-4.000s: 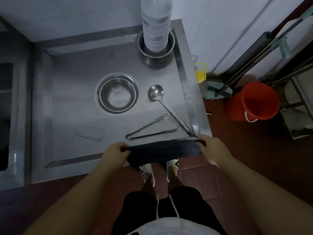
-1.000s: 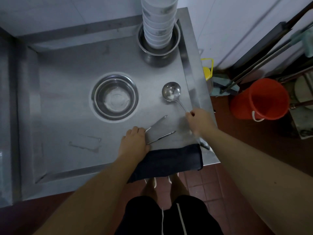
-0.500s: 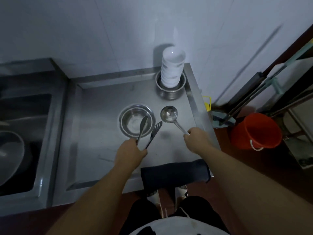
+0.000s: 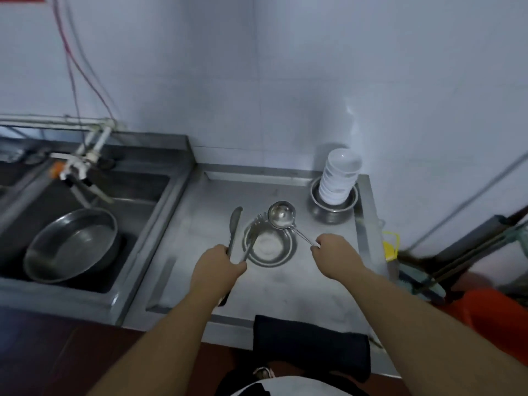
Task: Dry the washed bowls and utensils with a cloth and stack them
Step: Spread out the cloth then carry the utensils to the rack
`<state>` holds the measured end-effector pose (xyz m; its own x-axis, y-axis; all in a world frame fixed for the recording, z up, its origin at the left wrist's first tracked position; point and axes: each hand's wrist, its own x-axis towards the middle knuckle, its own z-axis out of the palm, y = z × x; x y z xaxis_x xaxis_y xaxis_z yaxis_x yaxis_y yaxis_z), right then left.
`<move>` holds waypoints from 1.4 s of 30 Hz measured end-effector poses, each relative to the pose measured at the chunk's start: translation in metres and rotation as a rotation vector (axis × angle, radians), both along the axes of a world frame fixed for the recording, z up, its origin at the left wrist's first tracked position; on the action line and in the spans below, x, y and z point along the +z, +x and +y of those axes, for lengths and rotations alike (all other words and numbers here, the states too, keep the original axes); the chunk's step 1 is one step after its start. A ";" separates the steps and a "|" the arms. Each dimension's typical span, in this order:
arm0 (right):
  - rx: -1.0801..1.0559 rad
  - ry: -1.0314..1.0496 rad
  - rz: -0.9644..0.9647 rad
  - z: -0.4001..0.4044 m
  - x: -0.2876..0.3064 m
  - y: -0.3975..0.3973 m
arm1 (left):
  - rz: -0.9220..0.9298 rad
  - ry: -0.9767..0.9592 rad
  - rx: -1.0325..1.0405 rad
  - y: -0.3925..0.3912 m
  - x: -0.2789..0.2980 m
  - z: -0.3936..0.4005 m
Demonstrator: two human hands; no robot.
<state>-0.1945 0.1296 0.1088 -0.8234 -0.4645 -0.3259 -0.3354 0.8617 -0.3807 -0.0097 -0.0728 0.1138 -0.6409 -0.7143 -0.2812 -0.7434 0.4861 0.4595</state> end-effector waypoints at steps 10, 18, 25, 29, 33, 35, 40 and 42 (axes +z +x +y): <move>0.277 -0.021 0.042 0.007 0.034 -0.011 | 0.072 0.012 0.285 0.033 0.026 0.056; 0.492 -0.037 0.018 0.001 0.042 0.033 | 0.081 0.012 0.559 0.093 0.045 0.111; 0.722 -0.045 0.000 -0.019 0.053 0.101 | 0.115 0.033 0.766 0.166 0.059 0.142; 0.809 -0.054 0.010 -0.033 0.058 0.154 | 0.135 0.052 0.903 0.226 0.063 0.154; 0.921 -0.068 0.010 -0.044 0.058 0.228 | 0.186 0.047 1.039 0.305 0.062 0.177; 0.971 -0.103 -0.011 -0.045 0.060 0.277 | 0.211 0.033 1.107 0.350 0.063 0.193; 1.088 -0.114 -0.066 -0.027 0.065 0.413 | 0.229 0.009 1.257 0.464 0.065 0.233; 1.136 -0.117 -0.079 -0.020 0.065 0.464 | 0.229 0.006 1.313 0.512 0.063 0.250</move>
